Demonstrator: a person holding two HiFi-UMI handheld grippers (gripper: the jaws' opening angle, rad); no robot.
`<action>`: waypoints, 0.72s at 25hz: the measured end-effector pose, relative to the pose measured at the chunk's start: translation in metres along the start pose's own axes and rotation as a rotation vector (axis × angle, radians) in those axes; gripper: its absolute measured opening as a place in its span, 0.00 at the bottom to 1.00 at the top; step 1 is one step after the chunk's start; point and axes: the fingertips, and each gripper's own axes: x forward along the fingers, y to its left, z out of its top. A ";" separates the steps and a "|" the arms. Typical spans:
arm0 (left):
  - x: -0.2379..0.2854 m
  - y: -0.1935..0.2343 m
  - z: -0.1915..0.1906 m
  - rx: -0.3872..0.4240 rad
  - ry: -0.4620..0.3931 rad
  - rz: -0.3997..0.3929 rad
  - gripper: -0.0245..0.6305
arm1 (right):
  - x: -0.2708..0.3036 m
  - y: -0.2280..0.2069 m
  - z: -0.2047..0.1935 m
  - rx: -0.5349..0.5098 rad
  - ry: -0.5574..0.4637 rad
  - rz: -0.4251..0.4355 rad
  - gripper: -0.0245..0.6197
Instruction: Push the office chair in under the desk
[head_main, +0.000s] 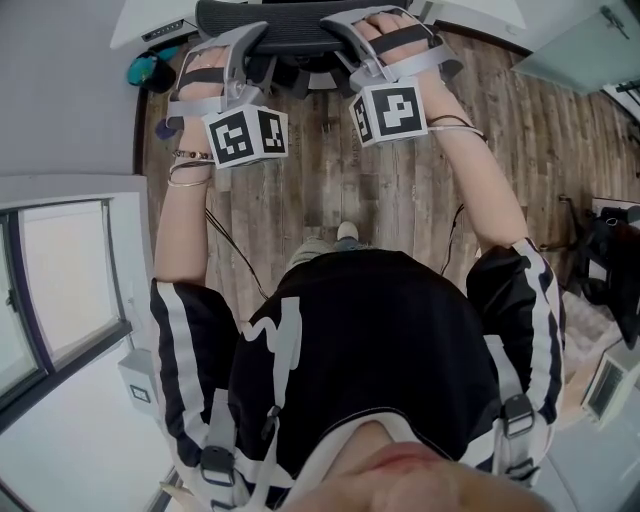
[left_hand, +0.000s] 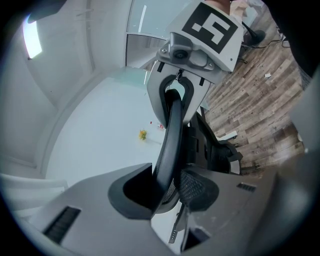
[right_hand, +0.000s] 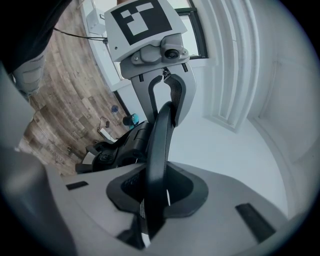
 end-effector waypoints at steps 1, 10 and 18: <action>0.003 0.001 -0.001 -0.001 0.002 0.003 0.24 | 0.003 -0.001 -0.001 -0.002 -0.001 -0.001 0.15; 0.018 0.009 -0.005 0.007 0.011 0.009 0.24 | 0.015 -0.008 -0.010 -0.001 -0.006 -0.007 0.15; 0.033 0.014 -0.009 0.031 0.014 0.028 0.24 | 0.027 -0.011 -0.016 0.002 -0.016 -0.001 0.15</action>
